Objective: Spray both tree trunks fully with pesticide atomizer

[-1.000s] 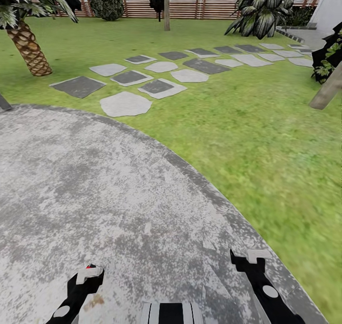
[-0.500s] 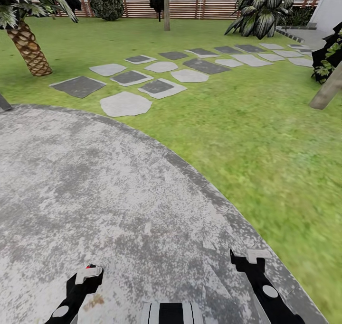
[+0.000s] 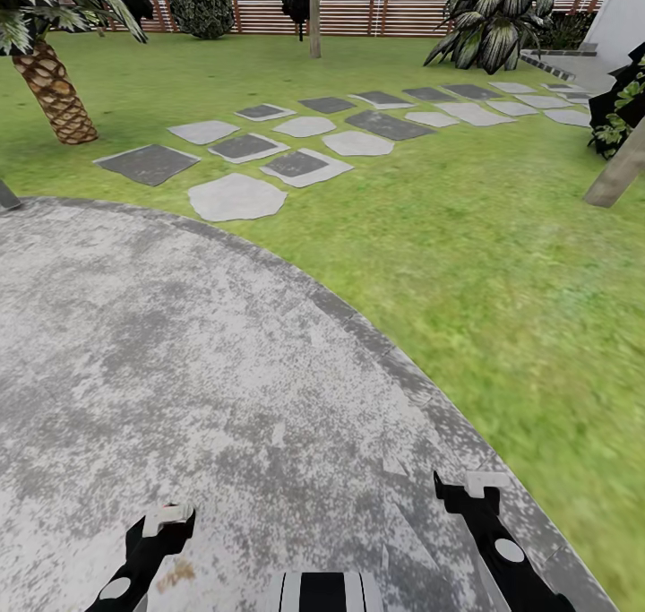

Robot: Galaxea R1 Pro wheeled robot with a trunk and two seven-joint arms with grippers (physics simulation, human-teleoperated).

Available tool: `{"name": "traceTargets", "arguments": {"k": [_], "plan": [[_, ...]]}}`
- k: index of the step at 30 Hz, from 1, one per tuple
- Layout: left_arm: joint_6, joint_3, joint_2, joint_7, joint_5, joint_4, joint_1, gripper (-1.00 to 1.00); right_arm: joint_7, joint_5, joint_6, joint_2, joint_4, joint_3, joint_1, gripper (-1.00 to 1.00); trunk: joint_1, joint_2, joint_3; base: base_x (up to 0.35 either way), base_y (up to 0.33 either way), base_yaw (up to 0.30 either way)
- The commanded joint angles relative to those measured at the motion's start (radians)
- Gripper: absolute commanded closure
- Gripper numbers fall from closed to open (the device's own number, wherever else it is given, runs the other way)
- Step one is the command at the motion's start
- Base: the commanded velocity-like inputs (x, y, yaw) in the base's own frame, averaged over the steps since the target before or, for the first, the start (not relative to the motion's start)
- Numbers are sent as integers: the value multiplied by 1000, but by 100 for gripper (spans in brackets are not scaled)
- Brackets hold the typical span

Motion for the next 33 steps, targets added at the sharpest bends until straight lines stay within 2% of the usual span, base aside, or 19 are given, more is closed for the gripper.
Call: {"name": "traceTargets", "arguments": {"k": [1,13,17,33], "plan": [[-3,4,0,-2,-4,1,-1,-100,0,8,-3,0,1,-3,-1,-100,0,0,-1,23,0,0],[-4,5,1,-3,-4,1,-1,-100,1,8,-4,0,0,-4,-1,-100,0,0,-1,4,0,0],[-4,5,1,-2,-4,1,-1,-100,2,8,-4,0,0,-4,-1,-100,2,-1,-16,0,0,0],[-4,5,1,-2,-4,1,-1,-100,2,8,-4,0,0,-4,-1,-100,2,-1,-24,0,0,0]]}}
